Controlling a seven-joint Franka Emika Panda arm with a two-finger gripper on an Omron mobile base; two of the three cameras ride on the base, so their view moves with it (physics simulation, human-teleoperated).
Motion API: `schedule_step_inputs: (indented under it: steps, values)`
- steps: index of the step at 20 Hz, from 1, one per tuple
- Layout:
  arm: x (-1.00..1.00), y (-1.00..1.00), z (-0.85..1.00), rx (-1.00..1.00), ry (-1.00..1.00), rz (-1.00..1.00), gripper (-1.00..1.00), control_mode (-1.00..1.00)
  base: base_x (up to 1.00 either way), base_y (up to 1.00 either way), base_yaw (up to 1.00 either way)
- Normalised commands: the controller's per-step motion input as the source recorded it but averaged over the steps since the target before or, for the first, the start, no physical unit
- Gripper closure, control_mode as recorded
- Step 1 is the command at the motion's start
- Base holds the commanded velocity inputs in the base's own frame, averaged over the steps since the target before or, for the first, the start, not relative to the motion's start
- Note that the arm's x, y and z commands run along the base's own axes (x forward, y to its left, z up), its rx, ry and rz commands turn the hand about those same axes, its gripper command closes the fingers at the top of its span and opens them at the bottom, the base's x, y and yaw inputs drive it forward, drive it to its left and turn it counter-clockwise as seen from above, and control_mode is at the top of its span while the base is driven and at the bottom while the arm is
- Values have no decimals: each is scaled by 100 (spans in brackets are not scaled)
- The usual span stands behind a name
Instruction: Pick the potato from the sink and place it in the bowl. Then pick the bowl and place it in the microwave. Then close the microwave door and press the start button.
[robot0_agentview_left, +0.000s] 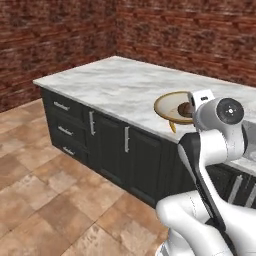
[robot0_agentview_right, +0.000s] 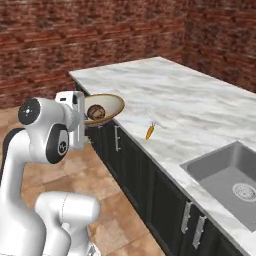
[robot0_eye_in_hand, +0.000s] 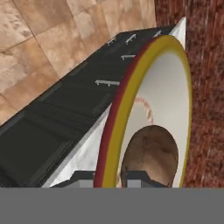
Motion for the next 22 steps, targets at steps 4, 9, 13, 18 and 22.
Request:
schedule_step_inputs:
  steps: [4, 9, 13, 18, 22]
  values:
    - [0, 0, 0, 0, 0, 0, 100, 100, 0, 30, 65]
    - [0, 0, 0, 0, 0, 0, 100, 100, 1, 21, 61]
    - [0, 0, 0, 0, 0, 0, 100, 100, 8, 17, 60]
    - [0, 0, 0, 0, 0, 0, 100, 100, 16, 24, 57]
    - [0, 0, 0, 0, 0, 0, 100, 100, 24, 31, 55]
